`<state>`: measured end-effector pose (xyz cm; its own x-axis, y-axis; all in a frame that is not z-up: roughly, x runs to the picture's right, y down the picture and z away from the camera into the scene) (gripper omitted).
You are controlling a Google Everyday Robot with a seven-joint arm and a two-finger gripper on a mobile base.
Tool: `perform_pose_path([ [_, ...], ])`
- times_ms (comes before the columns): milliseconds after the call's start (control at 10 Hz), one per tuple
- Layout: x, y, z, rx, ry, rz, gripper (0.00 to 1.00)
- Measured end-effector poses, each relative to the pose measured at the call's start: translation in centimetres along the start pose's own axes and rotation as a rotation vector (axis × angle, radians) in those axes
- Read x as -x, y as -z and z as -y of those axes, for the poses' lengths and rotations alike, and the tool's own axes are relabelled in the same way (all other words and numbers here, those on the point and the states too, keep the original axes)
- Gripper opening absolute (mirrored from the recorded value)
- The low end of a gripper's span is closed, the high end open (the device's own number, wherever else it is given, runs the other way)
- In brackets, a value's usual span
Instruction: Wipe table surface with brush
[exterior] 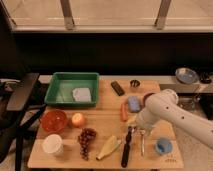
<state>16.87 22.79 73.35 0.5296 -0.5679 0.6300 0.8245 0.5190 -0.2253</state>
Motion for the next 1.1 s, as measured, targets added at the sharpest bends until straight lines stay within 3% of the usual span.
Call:
perform_pose_path([
  [700, 0.1, -0.2, -0.1, 0.011, 0.012, -0.002, 0.74],
  [1100, 1.0, -3.6, 2.9, 0.069, 0.095, 0.005, 0.74],
])
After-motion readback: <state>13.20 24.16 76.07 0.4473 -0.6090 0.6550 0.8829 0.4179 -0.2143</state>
